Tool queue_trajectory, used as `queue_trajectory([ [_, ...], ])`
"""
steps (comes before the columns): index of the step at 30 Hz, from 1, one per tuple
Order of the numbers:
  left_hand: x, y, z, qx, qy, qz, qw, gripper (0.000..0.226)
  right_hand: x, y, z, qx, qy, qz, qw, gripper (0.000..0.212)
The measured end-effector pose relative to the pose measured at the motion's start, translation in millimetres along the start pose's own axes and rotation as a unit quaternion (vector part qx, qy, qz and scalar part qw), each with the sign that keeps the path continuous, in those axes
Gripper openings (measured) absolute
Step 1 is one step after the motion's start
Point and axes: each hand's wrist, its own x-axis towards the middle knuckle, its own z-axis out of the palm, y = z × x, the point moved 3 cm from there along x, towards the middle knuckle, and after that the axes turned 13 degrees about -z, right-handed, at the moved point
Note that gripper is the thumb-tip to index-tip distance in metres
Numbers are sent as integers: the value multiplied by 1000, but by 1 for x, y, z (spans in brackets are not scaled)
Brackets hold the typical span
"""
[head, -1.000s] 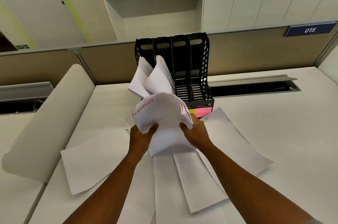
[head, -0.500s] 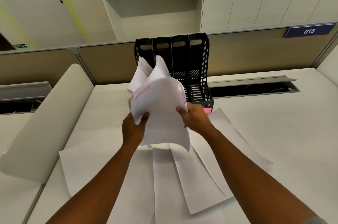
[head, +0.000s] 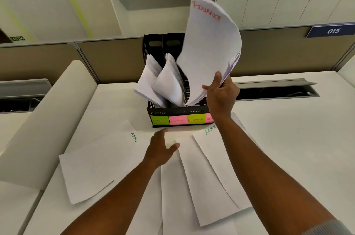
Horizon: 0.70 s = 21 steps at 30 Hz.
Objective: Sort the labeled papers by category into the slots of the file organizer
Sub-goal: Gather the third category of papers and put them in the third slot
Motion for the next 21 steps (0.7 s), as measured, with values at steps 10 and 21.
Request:
queue_trajectory([
  [10,7,-5,25,91,-59,6,994,60,6,10,12,-62,50,-71,994,51],
  [21,17,-15,40,121,-109,-25,986,58,13,3,21,20,125,18,992,31],
])
